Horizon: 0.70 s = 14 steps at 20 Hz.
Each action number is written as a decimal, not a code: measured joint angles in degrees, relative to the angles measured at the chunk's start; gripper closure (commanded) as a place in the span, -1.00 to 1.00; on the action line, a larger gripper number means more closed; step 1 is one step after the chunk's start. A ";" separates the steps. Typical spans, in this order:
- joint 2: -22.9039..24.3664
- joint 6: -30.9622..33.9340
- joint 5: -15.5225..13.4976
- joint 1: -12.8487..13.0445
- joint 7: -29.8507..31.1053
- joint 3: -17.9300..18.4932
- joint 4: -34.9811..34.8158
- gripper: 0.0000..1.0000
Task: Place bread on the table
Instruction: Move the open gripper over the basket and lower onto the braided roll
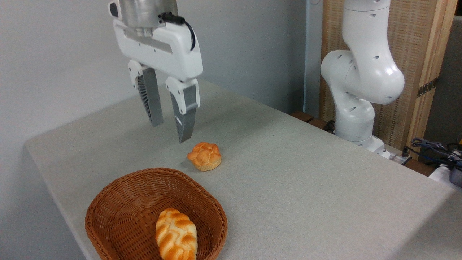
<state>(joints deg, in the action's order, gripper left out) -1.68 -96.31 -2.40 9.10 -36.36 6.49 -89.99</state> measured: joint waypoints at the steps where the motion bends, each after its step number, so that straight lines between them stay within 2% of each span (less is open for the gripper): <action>1: -0.65 -1.00 0.01 -0.01 0.00 0.50 -0.01 -1.00; 9: -5.85 -4.80 0.01 -0.06 0.00 2.76 -0.47 -1.00; 11: -6.54 -8.78 0.03 -0.58 0.00 2.90 -2.28 -1.00; 14: -6.76 -18.60 0.03 -1.59 -0.02 2.92 -7.78 -1.00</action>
<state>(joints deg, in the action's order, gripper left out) -8.44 -114.90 -2.37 7.51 -36.38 9.41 -97.77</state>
